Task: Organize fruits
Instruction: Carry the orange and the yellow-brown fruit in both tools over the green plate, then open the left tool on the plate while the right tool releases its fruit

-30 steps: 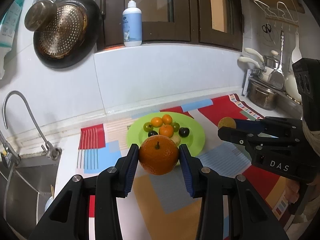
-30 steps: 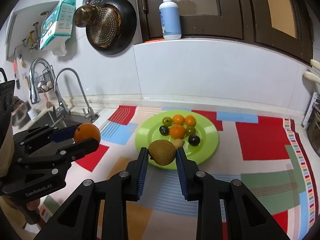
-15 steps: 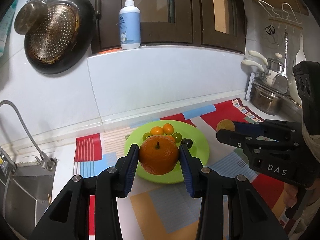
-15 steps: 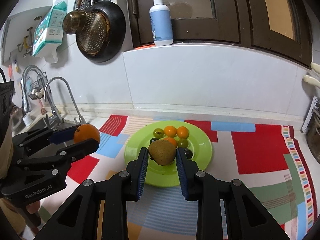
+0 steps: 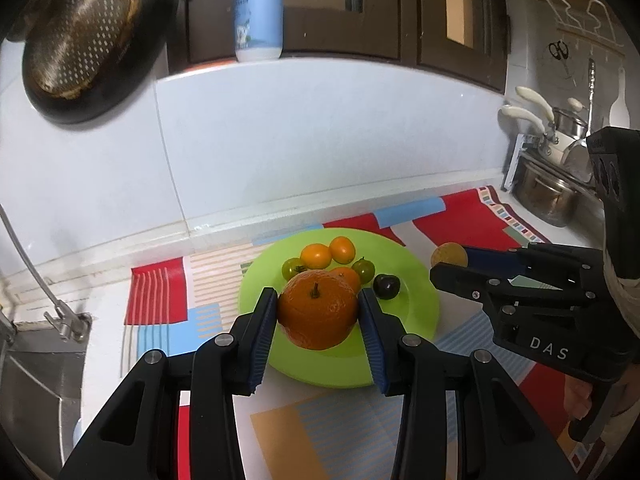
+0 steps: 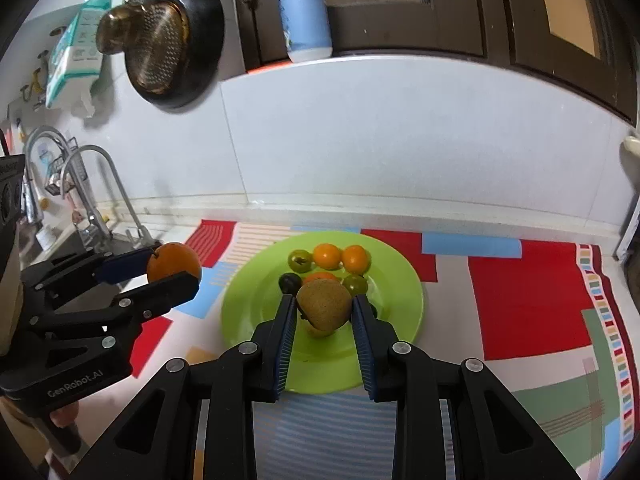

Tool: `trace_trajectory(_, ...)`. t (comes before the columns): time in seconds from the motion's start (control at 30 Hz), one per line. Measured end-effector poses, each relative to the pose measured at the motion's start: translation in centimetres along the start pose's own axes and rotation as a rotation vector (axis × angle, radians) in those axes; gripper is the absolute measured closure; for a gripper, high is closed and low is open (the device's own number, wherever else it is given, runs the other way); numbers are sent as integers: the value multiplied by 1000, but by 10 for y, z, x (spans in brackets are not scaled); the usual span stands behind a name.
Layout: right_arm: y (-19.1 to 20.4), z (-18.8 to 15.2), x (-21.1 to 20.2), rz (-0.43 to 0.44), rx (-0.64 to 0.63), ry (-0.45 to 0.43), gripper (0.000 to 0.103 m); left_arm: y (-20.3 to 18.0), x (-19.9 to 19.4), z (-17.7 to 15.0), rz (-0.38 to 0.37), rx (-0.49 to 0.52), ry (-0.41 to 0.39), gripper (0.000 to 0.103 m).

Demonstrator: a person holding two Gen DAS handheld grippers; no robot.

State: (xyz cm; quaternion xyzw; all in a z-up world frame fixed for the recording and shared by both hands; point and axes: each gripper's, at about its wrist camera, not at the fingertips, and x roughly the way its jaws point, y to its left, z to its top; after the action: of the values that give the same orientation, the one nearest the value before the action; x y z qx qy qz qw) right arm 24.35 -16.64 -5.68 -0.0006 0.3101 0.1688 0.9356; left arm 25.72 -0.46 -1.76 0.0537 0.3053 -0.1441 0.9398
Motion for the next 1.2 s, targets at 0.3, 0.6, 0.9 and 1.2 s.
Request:
trace_trajectory(0.3, -13, -7, 33, 1, 14, 62, 73, 3, 40, -5, -11, -18, 67, 62)
trace_trajectory(0.6, -25, -15, 62, 3, 38, 127, 73, 3, 71, -13, -17, -19, 129, 62)
trace_trajectory(0.9, -28, -21, 76, 10, 44, 160, 73, 6, 88, -21, -13, -30, 180, 62)
trace_trajectory(1.2, -28, -19, 67, -2, 51, 142, 65, 7, 64, -15, 32, -29, 123, 44)
